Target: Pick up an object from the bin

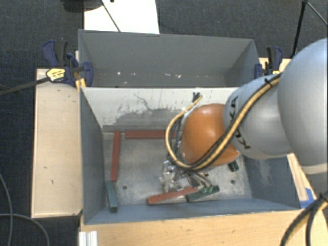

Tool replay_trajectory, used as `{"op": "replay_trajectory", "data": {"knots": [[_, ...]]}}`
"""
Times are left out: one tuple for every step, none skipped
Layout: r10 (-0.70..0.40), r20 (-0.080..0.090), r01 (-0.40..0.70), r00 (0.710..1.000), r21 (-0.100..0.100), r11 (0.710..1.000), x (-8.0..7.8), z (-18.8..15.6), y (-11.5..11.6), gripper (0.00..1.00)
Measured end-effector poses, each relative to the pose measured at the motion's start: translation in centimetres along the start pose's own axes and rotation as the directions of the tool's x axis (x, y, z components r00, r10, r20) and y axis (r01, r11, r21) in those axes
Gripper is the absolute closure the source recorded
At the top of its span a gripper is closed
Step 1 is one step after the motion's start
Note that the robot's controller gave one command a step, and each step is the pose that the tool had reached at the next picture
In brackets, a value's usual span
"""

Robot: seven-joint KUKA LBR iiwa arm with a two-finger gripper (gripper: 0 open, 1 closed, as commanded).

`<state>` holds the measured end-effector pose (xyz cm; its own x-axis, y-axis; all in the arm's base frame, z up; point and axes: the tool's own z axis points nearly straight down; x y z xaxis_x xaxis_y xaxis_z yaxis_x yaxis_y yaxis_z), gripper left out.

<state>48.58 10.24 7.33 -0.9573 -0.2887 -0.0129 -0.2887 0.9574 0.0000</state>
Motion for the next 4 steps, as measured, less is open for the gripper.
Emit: {"op": "replay_trajectory", "data": {"knots": [[0.003, 0.000, -0.003, 1.000, 0.000, 1.000, 0.0, 0.0, 0.0, 1.00], [-0.374, -0.004, 0.374, 0.927, -0.005, 0.927, -3.4, -3.6, 4.6, 0.00], [-0.371, -0.008, 0.371, 0.929, -0.005, 0.929, -3.3, -3.5, 4.5, 0.00], [-0.426, -0.011, 0.426, 0.905, -0.006, 0.905, -1.3, -4.4, 2.8, 0.00]]}}
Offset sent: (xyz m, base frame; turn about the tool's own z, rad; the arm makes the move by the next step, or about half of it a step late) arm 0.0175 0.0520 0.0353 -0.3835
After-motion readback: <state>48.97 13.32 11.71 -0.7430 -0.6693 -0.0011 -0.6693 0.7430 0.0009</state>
